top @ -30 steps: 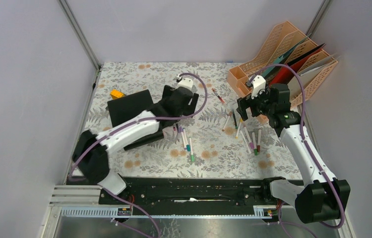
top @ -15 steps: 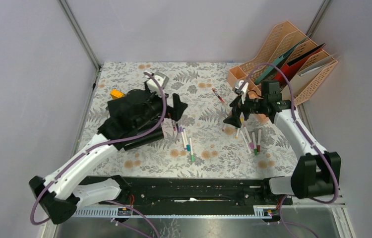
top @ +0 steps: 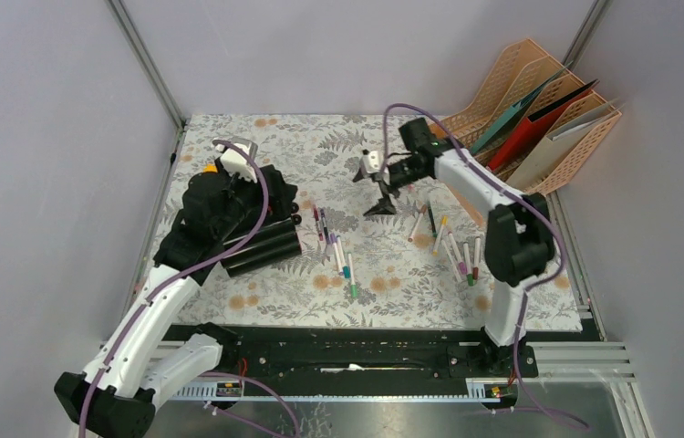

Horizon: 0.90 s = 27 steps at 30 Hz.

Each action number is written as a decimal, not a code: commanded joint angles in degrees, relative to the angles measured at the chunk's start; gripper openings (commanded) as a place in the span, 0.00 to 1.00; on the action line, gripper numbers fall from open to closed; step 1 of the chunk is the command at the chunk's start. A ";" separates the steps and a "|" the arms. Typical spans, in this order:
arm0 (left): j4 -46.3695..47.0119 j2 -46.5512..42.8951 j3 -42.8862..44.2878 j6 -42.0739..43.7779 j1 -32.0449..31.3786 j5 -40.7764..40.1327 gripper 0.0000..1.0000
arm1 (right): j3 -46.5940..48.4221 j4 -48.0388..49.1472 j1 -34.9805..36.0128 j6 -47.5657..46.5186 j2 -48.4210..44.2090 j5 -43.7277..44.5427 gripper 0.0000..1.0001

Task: Organize the desk
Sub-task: Close the drawer in the storage box, then open the drawer in the storage box.

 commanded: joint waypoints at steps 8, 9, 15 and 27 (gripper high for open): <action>7.14 -8.84 -7.40 4.47 4.02 -11.30 0.99 | 33.12 -5.31 8.25 -2.14 24.85 6.80 0.86; 7.48 -9.42 -7.61 4.65 4.10 -12.12 0.99 | 34.42 -5.33 8.66 -1.97 26.03 6.66 0.85; 9.68 -12.03 -9.38 4.80 5.44 -13.50 0.99 | 39.58 -4.26 11.15 1.00 30.22 5.75 0.81; 9.83 -12.22 -9.62 4.79 7.00 -13.10 0.99 | 44.67 -4.38 13.30 3.50 35.02 7.35 0.69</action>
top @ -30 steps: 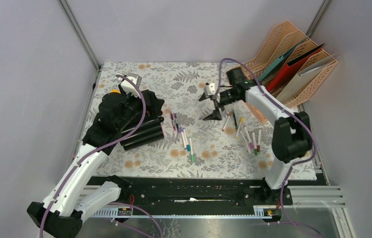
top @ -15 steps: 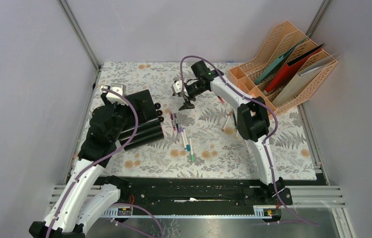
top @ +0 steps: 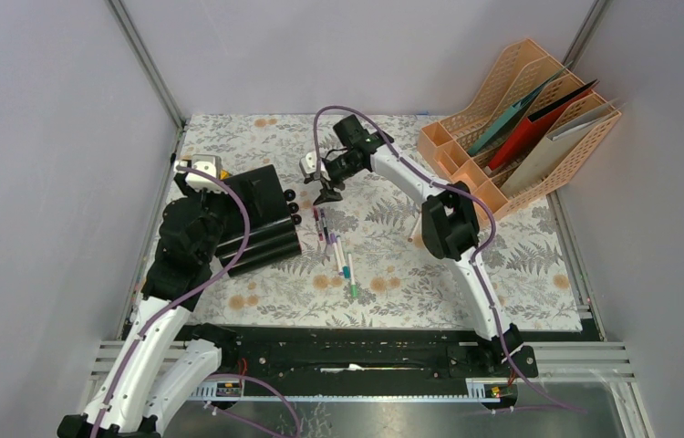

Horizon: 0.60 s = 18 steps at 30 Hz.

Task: Organize the desk
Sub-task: Open the drawer in the storage box.

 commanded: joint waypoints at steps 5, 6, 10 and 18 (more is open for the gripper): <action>3.87 -0.67 -0.60 0.34 1.14 -0.80 0.99 | 5.24 0.63 2.00 3.64 3.87 -0.61 0.64; 3.85 -0.60 -0.61 0.34 1.23 -0.84 0.99 | 5.64 1.40 2.29 4.72 4.27 -0.89 0.63; 3.79 -0.51 -0.60 0.42 1.41 -0.74 0.99 | 7.46 3.69 2.83 9.29 5.92 -3.04 0.59; 3.66 -0.34 -0.52 0.43 1.78 0.04 0.99 | 7.85 4.23 4.54 12.13 6.66 -4.40 0.55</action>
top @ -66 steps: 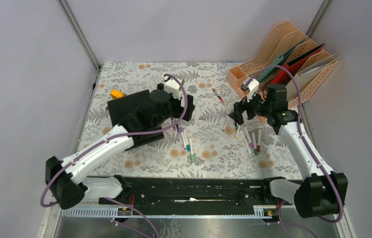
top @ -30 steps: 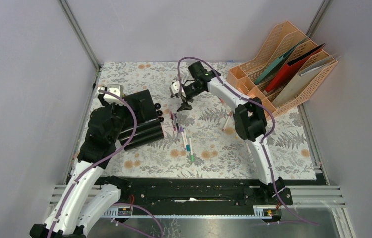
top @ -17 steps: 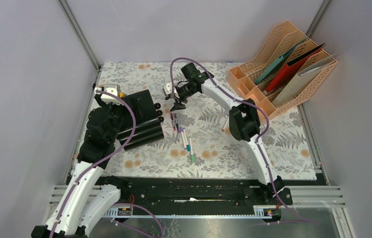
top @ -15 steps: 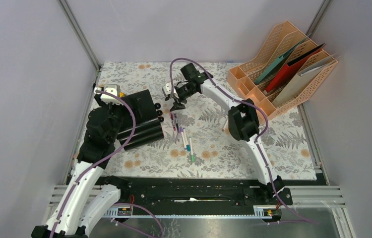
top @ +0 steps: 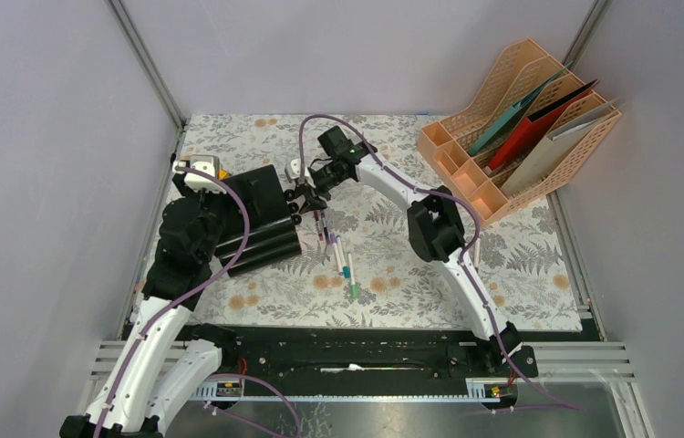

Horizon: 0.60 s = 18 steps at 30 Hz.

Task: Organize the desk
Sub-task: Open the drawer in the storage box.

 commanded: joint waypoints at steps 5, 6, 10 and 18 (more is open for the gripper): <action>3.23 -0.70 0.12 0.42 0.50 0.07 0.99 | 3.40 1.14 2.02 6.01 -0.64 -5.11 0.52; 3.24 -0.79 0.10 0.42 0.52 0.06 0.99 | 3.34 1.13 2.23 6.52 -0.86 -5.23 0.51; 3.24 -0.96 0.12 0.34 0.59 0.14 0.99 | 2.73 1.06 2.86 7.88 -1.77 -5.46 0.47; 3.33 -1.14 0.14 0.18 0.59 0.81 0.99 | 0.11 -1.23 3.67 6.56 -4.58 -6.94 0.57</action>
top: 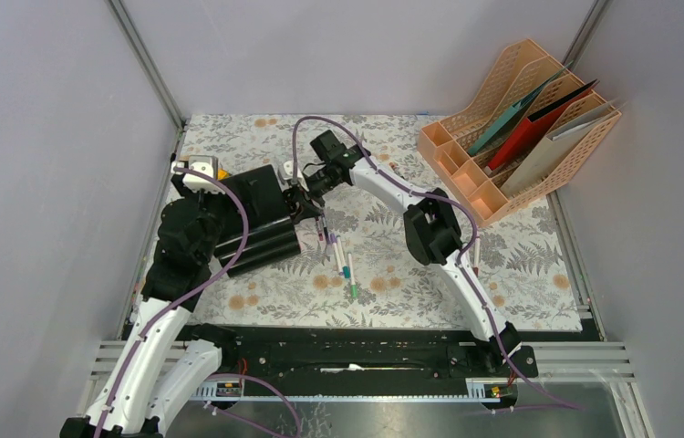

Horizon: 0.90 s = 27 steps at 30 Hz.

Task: Organize the desk
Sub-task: Open the drawer in the storage box.

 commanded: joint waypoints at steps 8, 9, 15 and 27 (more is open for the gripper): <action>3.30 -1.09 0.16 0.16 0.33 0.80 0.99 | -1.07 -1.08 1.90 1.00 -5.54 -0.79 0.16; 3.21 -1.10 0.16 0.18 0.37 0.89 0.99 | -1.96 -1.07 1.92 0.78 -6.01 0.08 0.14; 3.21 -1.02 0.25 -0.06 0.33 1.76 0.99 | -11.29 -1.03 1.68 -0.76 -11.34 3.81 0.12; 3.41 -0.67 0.37 -0.41 0.33 3.34 0.99 | -28.77 7.81 -1.87 6.09 -20.71 8.57 0.13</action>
